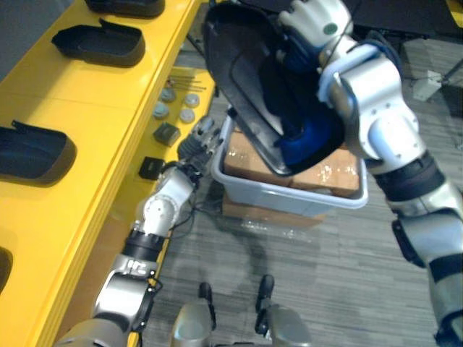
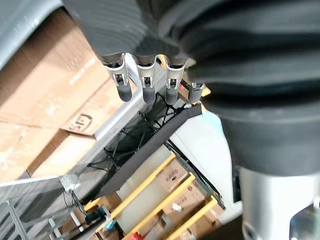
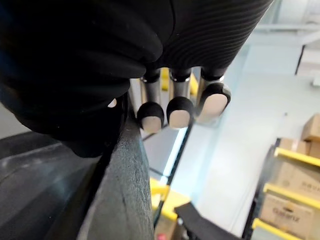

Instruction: Walk over and take plastic housings, then place them on the shelf

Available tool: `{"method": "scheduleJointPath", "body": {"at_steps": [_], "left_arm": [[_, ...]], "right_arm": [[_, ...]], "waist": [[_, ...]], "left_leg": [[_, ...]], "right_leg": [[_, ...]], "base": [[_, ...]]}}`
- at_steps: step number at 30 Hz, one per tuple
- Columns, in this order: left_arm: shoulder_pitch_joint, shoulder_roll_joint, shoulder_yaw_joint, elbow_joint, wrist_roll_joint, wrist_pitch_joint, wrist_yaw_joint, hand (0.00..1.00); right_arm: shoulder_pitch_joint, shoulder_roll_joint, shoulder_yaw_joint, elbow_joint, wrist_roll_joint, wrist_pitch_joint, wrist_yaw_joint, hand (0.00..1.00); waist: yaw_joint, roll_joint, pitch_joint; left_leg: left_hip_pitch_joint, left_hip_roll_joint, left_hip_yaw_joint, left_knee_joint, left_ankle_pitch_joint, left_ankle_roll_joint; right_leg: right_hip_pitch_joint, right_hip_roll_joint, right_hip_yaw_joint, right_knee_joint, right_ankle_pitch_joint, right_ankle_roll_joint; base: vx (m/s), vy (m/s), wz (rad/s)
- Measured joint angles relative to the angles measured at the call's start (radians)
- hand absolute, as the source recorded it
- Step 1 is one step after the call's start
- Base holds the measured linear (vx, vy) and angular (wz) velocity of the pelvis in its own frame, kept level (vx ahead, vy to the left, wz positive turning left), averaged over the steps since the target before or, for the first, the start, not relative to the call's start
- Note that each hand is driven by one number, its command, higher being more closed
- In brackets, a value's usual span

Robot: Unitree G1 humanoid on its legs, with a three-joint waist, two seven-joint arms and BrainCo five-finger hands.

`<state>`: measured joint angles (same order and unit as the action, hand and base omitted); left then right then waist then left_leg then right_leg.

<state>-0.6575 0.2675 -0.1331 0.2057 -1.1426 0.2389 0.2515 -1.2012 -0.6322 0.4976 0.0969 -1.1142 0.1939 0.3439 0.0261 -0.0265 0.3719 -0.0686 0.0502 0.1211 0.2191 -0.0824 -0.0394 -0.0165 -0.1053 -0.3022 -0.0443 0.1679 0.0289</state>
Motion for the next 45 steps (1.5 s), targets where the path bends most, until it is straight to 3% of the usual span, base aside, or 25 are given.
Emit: {"method": "scheduleJointPath", "body": {"at_steps": [6,12,19,23,24,28,31,36,42,45], "left_arm": [[0.002,-0.002,-0.008,-0.066,-0.030,-0.059,-0.021,0.00],[0.047,-0.003,-0.030,-0.155,-0.027,-0.059,-0.079,0.00],[0.120,-0.002,-0.098,-0.203,0.006,-0.004,-0.141,0.00],[0.143,-0.003,-0.128,-0.236,0.066,0.065,-0.154,0.00],[0.156,-0.002,-0.135,-0.235,0.105,0.103,-0.158,0.00],[0.186,-0.002,-0.160,-0.232,0.140,0.155,-0.159,0.00],[0.192,-0.002,-0.163,-0.217,0.140,0.177,-0.161,0.00],[0.198,-0.002,-0.166,-0.212,0.141,0.181,-0.190,0.00],[0.197,-0.002,-0.167,-0.171,0.168,0.179,-0.195,0.00],[0.196,-0.002,-0.167,-0.165,0.164,0.175,-0.195,0.00]], "right_arm": [[0.016,-0.024,-0.009,-0.005,0.000,0.000,-0.018,1.00],[0.063,-0.047,-0.029,-0.017,0.000,0.000,-0.019,1.00],[0.095,-0.076,-0.035,-0.061,0.000,-0.002,-0.032,1.00],[0.107,-0.084,-0.035,-0.089,0.000,-0.013,-0.042,1.00],[0.110,-0.091,-0.035,-0.097,0.000,-0.024,-0.043,1.00],[0.122,-0.116,-0.035,-0.123,0.000,-0.025,-0.043,1.00],[0.128,-0.117,-0.034,-0.130,0.001,-0.042,-0.040,1.00],[0.134,-0.111,-0.030,-0.133,0.002,-0.044,-0.016,1.00],[0.139,-0.080,0.021,-0.138,0.001,-0.067,0.011,1.00],[0.139,-0.062,0.035,-0.137,0.001,-0.067,0.027,1.00]], "waist": [[-0.009,0.000,0.000],[-0.018,0.000,0.000],[-0.033,0.004,0.000],[-0.040,0.021,-0.005],[-0.041,0.031,-0.006],[-0.041,0.058,-0.008],[-0.040,0.061,-0.010],[-0.037,0.061,-0.011],[-0.037,0.089,-0.028],[-0.036,0.090,-0.029]], "left_leg": [[-0.001,0.000,0.001,0.000,-0.001,0.001],[0.000,0.000,0.002,0.001,-0.003,0.003],[-0.001,0.000,0.009,0.009,-0.012,0.005],[-0.001,0.000,0.021,0.021,-0.025,0.008],[-0.002,0.001,0.025,0.029,-0.032,0.009],[-0.001,-0.001,0.026,0.033,-0.036,0.012],[0.000,-0.001,0.026,0.034,-0.036,0.012],[0.016,-0.003,0.025,0.031,-0.036,0.012],[0.016,-0.008,0.025,0.030,-0.036,0.013],[0.016,-0.008,0.025,0.030,-0.035,0.013]], "right_leg": [[-0.001,0.000,0.000,0.000,0.000,0.001],[-0.002,-0.001,0.001,0.000,-0.003,0.005],[-0.002,-0.002,0.004,0.000,-0.005,0.006],[-0.002,-0.004,0.013,0.002,-0.007,0.010],[-0.002,-0.003,0.018,0.002,-0.007,0.010],[-0.001,-0.006,0.023,0.002,-0.006,0.014],[0.001,-0.005,0.022,0.002,-0.006,0.014],[0.018,-0.007,0.020,0.002,-0.006,0.015],[0.018,-0.013,0.020,0.000,-0.006,0.017],[0.018,-0.012,0.019,0.000,-0.005,0.017]], "base": [[0.00,0.005,0.00],[0.00,0.000,0.00],[0.00,0.000,0.00],[-0.01,0.026,-0.07],[-0.01,0.037,-0.08],[-0.01,0.033,-0.04],[-0.01,0.003,0.01],[-0.03,0.009,0.01],[-0.04,0.020,0.00],[-0.02,0.004,0.00]]}}
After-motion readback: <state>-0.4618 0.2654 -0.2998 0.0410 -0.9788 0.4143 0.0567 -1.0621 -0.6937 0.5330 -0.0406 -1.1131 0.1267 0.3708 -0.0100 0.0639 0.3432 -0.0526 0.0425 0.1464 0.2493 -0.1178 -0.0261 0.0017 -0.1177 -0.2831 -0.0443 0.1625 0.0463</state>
